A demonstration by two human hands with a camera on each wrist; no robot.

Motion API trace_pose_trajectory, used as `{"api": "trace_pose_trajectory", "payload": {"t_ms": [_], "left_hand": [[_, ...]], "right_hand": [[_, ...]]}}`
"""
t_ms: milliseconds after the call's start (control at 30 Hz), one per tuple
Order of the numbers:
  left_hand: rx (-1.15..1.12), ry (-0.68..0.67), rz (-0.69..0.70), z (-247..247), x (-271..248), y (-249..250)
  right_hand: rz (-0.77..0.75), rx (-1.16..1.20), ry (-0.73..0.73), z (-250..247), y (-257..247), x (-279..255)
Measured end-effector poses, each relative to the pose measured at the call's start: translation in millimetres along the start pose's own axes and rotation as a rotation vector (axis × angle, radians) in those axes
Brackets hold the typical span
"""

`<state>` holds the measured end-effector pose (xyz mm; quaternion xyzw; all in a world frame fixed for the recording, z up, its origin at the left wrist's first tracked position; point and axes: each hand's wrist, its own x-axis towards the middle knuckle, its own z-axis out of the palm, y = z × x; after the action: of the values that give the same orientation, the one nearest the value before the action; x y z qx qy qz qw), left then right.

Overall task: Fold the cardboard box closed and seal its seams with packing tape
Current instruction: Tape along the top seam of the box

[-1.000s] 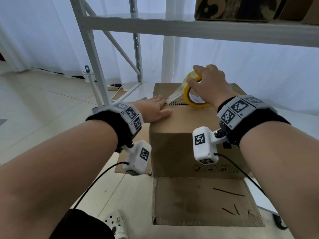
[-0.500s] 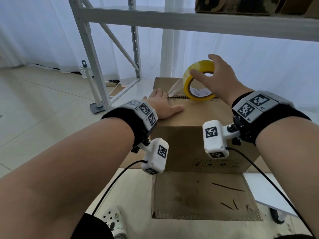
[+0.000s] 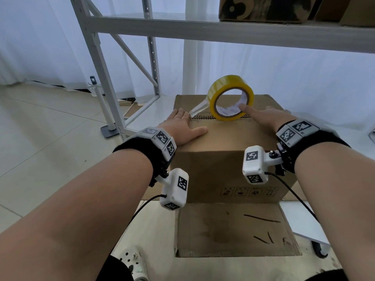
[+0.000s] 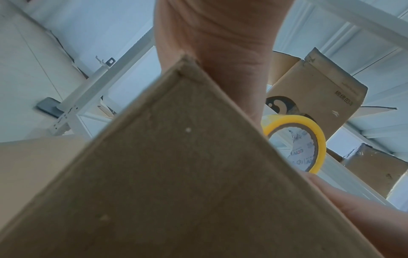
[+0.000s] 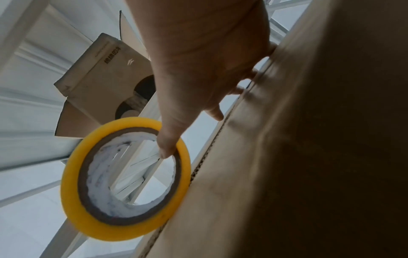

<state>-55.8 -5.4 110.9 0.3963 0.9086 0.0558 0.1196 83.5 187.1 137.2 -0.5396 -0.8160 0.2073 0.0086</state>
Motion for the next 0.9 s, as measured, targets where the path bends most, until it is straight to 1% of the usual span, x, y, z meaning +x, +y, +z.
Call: {"api": "trace_pose_trajectory", "payload": {"t_ms": [67,200,267,300,333,367,400,433,467,533,567,600,633,700,767,833,900], "left_hand": [[-0.001,0.001,0.004,-4,-4,-3],[0.015,-0.02,0.018,-15,-14,-15],[0.078,-0.025,0.026,-17,-17,-18],[0.11,-0.031,0.033,-16,-19,-17],[0.14,-0.039,0.043,-15,-20,-16],[0.163,-0.047,0.05,-14,-20,-14],[0.18,-0.052,0.055,-13,-20,-13],[0.191,-0.056,0.057,-13,-20,-13],[0.199,-0.06,0.058,-13,-20,-13],[0.221,-0.068,0.059,-15,-18,-12],[0.235,-0.07,0.06,-16,-17,-11],[0.244,-0.073,0.059,-17,-16,-10],[0.245,-0.076,0.061,-17,-15,-9],[0.226,-0.076,0.089,-16,-14,-6],[0.193,-0.075,0.127,-13,-14,-4],[0.174,-0.073,0.148,-14,-13,-5],[0.169,-0.073,0.165,-17,-14,-12]], "right_hand": [[0.006,-0.008,-0.005,0,-4,-8],[-0.102,0.006,-0.084,2,-10,-32],[-0.087,-0.004,-0.096,5,-13,-38],[-0.061,-0.003,-0.058,5,-14,-40],[-0.051,0.007,0.009,2,-15,-43],[-0.075,0.002,0.1,-2,-17,-48],[-0.151,-0.028,0.204,-6,-19,-53],[-0.273,-0.071,0.289,-8,-22,-57],[-0.414,-0.103,0.333,-10,-25,-61],[-0.641,-0.122,0.31,-10,-34,-65],[-0.709,-0.123,0.262,-9,-38,-64],[-0.742,-0.086,0.196,-9,-42,-61],[-0.74,-0.02,0.13,-10,-47,-60],[-0.688,0.149,0.079,-13,-55,-59],[-0.626,0.242,0.121,-13,-61,-59],[-0.585,0.254,0.208,-8,-66,-56],[-0.563,0.282,0.253,-2,-67,-55]]}}
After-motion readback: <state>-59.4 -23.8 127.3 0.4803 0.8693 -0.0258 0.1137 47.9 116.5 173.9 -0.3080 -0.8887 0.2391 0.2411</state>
